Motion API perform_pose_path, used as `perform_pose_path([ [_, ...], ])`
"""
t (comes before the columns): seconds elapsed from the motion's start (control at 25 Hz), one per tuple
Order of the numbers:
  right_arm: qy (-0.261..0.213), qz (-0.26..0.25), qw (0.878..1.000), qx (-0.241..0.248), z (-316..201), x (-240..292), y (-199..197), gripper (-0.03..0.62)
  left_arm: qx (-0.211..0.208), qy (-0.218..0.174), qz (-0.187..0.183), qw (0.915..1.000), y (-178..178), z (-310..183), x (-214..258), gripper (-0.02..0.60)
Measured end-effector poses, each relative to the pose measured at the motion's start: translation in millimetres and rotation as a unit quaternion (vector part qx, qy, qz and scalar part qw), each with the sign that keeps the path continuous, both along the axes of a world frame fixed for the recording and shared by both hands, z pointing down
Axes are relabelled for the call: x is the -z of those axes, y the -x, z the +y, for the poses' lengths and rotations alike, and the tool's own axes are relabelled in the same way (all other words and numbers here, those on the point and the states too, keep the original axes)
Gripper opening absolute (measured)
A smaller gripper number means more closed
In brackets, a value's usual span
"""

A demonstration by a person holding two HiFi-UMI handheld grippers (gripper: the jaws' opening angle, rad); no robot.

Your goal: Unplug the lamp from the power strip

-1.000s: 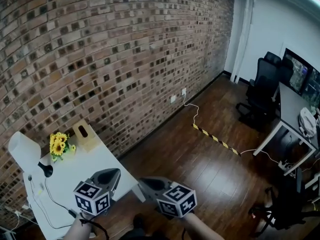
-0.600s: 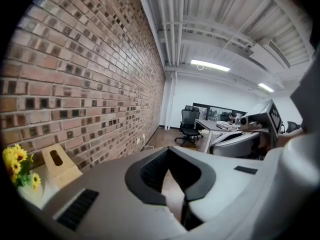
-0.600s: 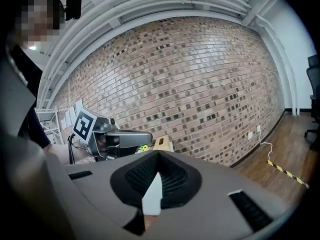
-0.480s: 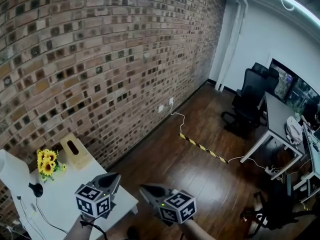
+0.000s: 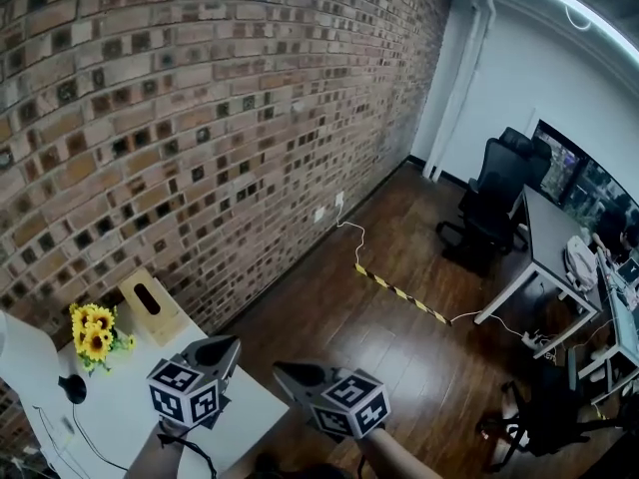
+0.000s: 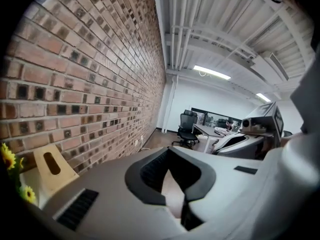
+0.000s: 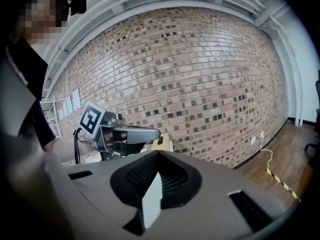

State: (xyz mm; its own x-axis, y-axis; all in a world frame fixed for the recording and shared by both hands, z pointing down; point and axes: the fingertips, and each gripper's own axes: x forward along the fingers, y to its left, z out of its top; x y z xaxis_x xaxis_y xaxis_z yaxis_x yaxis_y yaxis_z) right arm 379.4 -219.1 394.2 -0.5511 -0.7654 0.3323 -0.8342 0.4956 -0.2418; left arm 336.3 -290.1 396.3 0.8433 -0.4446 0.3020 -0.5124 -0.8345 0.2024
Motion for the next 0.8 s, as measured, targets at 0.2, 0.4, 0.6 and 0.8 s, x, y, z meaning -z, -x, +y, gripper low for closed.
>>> perform_pose_path([
  [0.2,-0.007,-0.003,1.000,0.030,-25.8,0.3,13.5,-0.003,0.015,-0.017,-0.022,0.9995,14.1,-14.8,-3.8,0.023],
  [0.4,-0.012,-0.015,0.997,0.074,-47.3,-1.2,16.5,-0.002,0.053,-0.018,-0.042,0.9976,20.5,-27.8,-7.1,0.023],
  [0.6,-0.003,-0.032,0.992,0.122,-62.0,-8.3,2.7,-0.003,0.095,-0.015,-0.068,0.9930,5.4,-34.5,-16.5,0.023],
  [0.8,-0.001,-0.045,0.985,0.167,-78.1,-8.5,-12.7,-0.003,0.134,-0.004,-0.082,0.9876,-10.8,-38.0,-22.7,0.023],
])
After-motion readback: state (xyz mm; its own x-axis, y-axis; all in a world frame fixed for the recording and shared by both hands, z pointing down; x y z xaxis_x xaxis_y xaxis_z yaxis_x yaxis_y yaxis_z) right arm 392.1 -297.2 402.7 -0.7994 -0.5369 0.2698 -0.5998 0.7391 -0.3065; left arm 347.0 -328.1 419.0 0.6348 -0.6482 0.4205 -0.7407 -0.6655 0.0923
